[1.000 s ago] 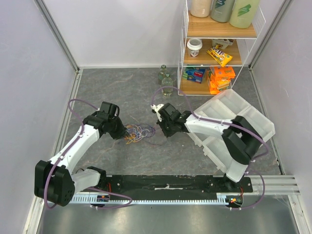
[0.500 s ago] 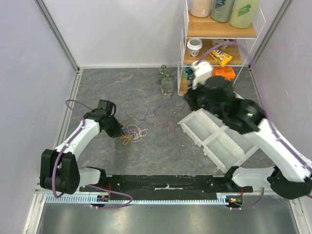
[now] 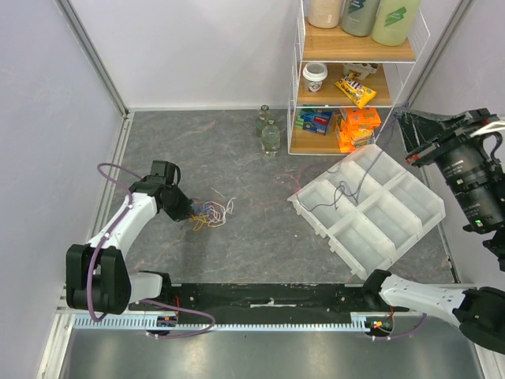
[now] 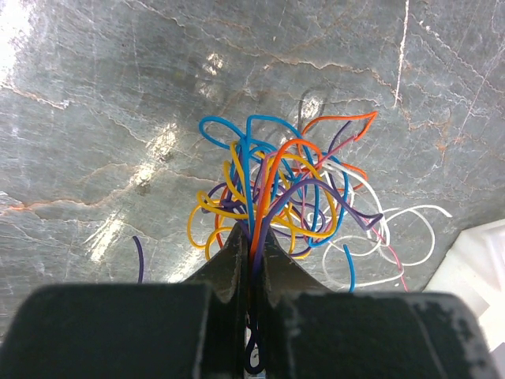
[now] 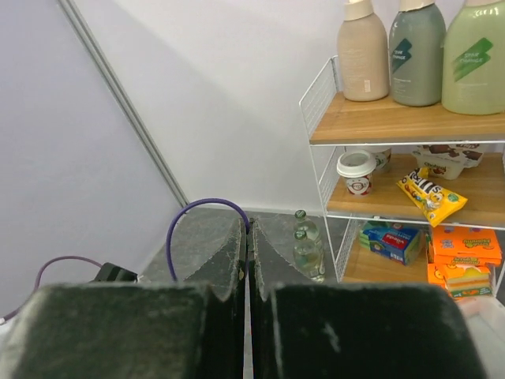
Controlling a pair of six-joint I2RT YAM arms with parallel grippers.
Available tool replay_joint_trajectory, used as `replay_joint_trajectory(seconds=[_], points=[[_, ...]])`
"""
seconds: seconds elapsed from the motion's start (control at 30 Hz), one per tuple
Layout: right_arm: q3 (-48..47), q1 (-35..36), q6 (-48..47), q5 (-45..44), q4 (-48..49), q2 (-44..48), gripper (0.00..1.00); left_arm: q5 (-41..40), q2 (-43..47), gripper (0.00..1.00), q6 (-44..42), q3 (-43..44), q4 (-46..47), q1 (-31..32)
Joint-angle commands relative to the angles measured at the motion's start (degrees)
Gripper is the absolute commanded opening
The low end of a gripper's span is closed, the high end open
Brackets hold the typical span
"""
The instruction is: Untangle the cables
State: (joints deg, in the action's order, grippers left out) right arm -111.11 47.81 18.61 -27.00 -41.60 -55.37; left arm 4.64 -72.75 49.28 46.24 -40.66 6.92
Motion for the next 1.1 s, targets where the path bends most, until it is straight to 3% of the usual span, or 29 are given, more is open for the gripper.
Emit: replay_joint_trajectory(seconds=[0.0, 0.2, 0.47, 0.57, 0.67, 0.77, 0.87, 1.0, 1.07], points=[[1.86, 0.09, 1.95, 0.72, 2.06, -4.21, 0.0, -0.43, 2.0, 0.02, -4.36, 2.18, 0.06, -0.59], [1.69, 0.09, 1.43, -0.24, 4.07, -4.3, 0.0, -3.33, 3.58, 0.07, -8.31, 6.57, -1.78, -0.68], [0.81, 0.09, 2.04, 4.59, 3.81, -6.76, 0.0, 5.8, 10.86, 0.76, -9.2, 10.01, 0.93, 0.11], [-0.25, 0.0, 3.1, 4.5, 3.55, -7.29, 0.0, 11.43, 13.59, 0.83, -10.07, 12.2, 4.97, 0.9], [-0.07, 0.0, 3.97, 4.68, 3.55, -7.73, 0.0, 17.14, 14.83, 0.81, -13.93, 14.05, 11.19, 3.97], [-0.6, 0.0, 4.94, 5.56, 3.46, -8.34, 0.0, 15.33, 16.58, 0.81, -21.91, 14.76, 18.32, 14.92], [-1.74, 0.0, 5.3, 6.52, 3.29, -8.96, 0.0, 10.13, 18.69, 0.9, -32.46, 11.09, 28.05, 28.98], [-2.09, 0.0, 5.47, 6.26, 3.28, -8.61, 0.0, 11.69, 21.42, 0.93, -38.54, 3.61, 42.13, 34.47], [-2.09, 0.0, 5.73, 6.26, 2.85, -8.43, 0.0, 14.15, 20.03, 0.93, -40.39, 3.68, 43.04, 35.53]])
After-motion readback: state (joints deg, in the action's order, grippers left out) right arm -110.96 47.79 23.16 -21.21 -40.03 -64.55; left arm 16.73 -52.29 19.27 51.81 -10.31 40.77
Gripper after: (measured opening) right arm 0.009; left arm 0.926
